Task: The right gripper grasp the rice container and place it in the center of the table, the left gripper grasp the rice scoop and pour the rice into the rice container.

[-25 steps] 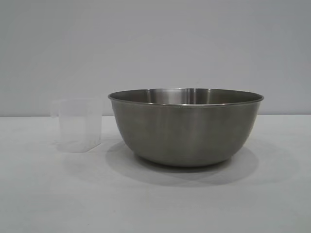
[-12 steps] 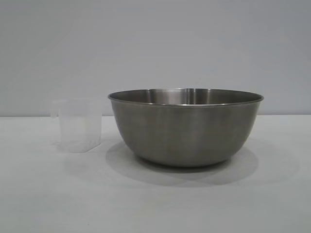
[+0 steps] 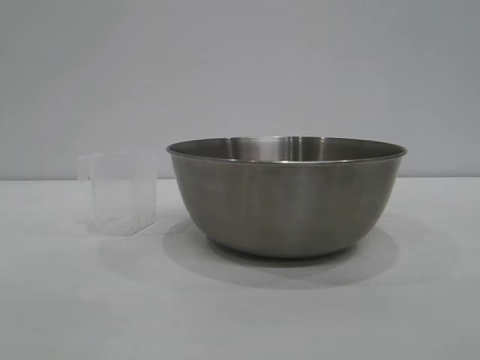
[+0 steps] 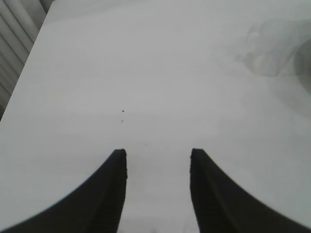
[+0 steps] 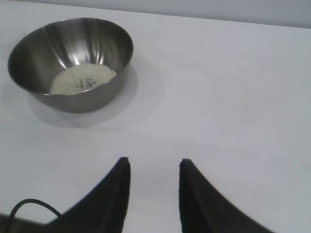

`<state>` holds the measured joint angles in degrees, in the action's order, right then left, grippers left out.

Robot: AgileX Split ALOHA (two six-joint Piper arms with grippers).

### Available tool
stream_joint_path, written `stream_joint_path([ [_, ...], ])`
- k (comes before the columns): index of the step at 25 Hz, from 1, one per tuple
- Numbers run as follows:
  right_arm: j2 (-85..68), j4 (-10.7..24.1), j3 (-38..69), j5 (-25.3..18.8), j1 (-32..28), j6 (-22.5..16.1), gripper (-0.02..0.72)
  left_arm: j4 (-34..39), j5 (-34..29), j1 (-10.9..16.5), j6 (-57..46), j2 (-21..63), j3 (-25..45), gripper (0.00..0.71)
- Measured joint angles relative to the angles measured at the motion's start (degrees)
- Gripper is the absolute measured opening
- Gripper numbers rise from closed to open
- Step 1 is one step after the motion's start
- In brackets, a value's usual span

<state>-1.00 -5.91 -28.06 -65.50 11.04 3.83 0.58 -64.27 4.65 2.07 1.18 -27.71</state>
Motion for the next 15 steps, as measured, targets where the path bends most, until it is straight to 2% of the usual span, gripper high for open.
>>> stream_joint_path([
  [4, 0.00, 0.00, 0.00, 0.00, -1.86, 0.00, 0.239, -0.03, 0.00, 0.00, 0.00, 0.00, 0.00, 0.261],
  [9, 0.00, 0.00, 0.00, 0.00, -10.72, 0.00, 0.239, -0.13, 0.00, 0.49, 0.00, 0.00, 0.00, 0.261],
  [15, 0.00, -0.10, 0.00, 0.00, -11.94, 0.00, 0.239, -0.13, 0.00, 0.59, 0.00, 0.00, 0.00, 0.261],
])
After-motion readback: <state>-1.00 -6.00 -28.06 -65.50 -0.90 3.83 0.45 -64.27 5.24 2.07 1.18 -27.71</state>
